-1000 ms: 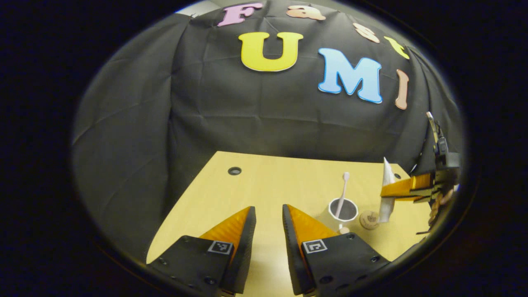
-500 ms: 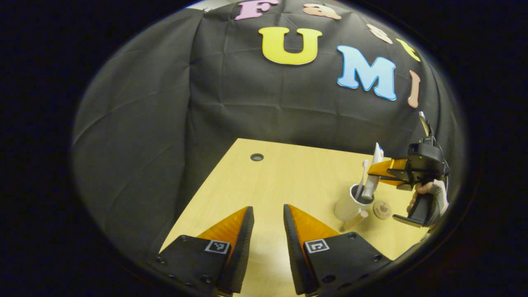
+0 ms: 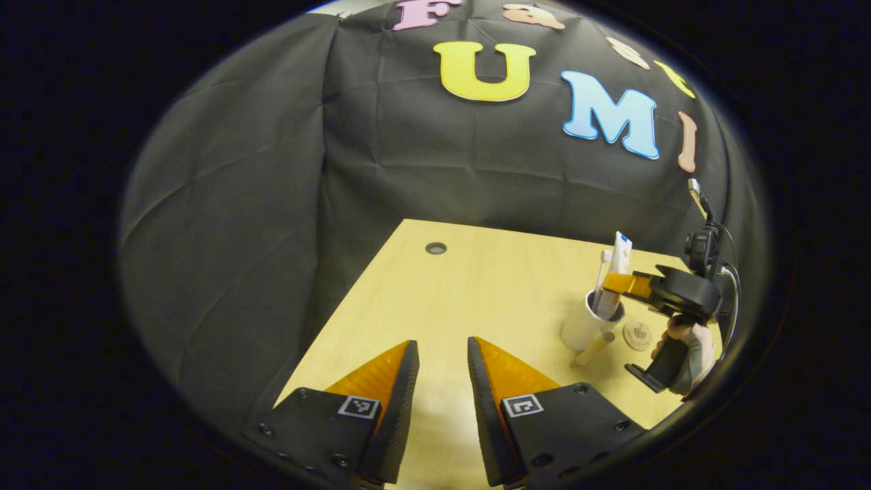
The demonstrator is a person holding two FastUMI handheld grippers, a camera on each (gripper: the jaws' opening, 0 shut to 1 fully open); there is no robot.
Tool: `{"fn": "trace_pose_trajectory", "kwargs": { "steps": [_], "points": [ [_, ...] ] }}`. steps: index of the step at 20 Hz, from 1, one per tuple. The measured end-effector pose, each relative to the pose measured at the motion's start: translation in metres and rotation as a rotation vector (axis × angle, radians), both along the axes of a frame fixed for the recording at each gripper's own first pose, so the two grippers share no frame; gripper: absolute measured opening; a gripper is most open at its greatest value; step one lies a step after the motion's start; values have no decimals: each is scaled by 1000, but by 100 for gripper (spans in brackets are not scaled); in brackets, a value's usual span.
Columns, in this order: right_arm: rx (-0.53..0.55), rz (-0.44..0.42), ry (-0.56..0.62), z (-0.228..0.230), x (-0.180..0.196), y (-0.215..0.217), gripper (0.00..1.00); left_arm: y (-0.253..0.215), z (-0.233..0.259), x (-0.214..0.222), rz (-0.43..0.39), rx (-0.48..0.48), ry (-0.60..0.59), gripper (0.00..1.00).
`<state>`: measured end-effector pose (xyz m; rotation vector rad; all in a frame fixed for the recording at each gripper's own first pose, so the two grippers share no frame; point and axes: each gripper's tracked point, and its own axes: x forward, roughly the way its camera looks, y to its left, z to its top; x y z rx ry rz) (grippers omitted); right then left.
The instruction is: Put the toothbrush and toothpaste on the desktop into the cup, then pick up the cup and place it on the coaster on the desktop.
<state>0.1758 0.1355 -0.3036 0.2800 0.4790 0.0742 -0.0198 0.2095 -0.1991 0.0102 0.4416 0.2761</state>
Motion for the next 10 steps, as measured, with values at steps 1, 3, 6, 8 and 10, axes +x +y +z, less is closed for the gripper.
{"fn": "trace_pose_trajectory", "kwargs": {
  "steps": [1, 3, 6, 8, 10],
  "points": [
    [-16, 4, -10, 0, -3, 1, 21, 0, 0, -2, 3, 0, 0, 46],
    [-62, 9, -23, -1, -10, 0, 30, 1, -2, -3, 8, -1, 8, 46],
    [-65, 17, -14, 0, -19, -3, 32, 0, -2, -7, 4, 2, 6, 52],
    [-50, 35, -10, 4, -28, -1, 32, -6, -2, -13, -5, -4, 1, 52],
    [-45, 52, -1, 4, -33, 0, 76, -15, -5, -19, -20, -12, 1, 52]
  ]
}}
